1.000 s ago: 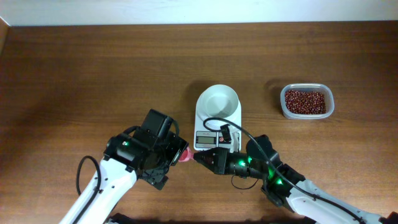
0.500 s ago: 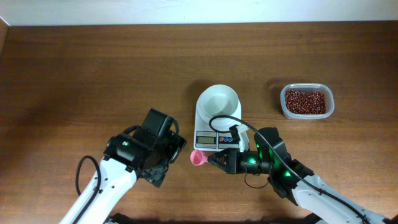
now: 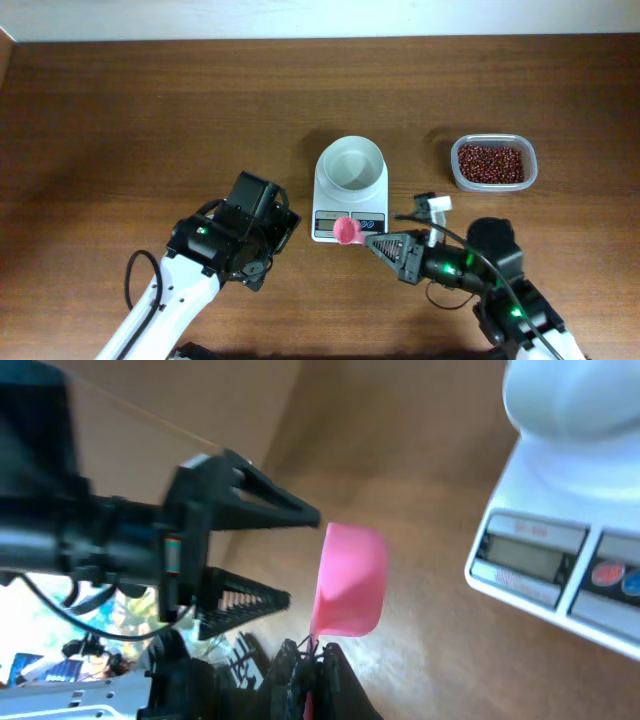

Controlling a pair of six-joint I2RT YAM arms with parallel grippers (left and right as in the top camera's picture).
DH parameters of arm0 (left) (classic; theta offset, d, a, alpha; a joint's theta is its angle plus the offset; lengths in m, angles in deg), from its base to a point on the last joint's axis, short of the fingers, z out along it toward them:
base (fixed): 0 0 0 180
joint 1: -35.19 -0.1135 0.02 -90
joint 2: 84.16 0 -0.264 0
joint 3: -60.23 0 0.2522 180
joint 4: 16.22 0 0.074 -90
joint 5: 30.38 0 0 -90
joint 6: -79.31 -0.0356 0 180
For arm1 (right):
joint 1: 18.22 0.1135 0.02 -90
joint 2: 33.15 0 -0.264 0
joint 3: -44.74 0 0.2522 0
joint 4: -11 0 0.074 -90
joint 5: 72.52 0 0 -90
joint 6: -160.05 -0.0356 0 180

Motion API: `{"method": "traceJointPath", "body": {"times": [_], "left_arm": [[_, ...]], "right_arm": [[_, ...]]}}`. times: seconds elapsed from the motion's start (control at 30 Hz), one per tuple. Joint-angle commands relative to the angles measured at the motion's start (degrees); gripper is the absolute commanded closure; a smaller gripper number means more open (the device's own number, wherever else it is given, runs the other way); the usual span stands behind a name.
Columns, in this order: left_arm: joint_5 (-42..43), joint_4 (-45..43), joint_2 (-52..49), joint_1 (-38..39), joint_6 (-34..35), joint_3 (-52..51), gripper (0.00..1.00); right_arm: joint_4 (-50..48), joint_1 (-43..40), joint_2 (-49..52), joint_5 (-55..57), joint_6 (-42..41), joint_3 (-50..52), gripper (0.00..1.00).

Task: Scoop and weigh 50g on scale
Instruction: 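Carry the pink scoop with the right gripper toward the bean tub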

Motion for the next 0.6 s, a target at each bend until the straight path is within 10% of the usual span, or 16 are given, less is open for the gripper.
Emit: {"method": "traceJointPath", "body": {"times": [0.0, 0.57], "left_arm": [[-0.9, 0.1, 0.4, 0.2, -0.1, 0.0, 0.00], [-0.9, -1.4, 0.4, 0.2, -0.1, 0.0, 0.01]], "right_arm": [[0.5, -0.8, -3.9, 0.5, 1.9, -0.3, 0.96], [0.7, -15.3, -5.0, -7.6, 1.2, -0.3, 0.96]]}}
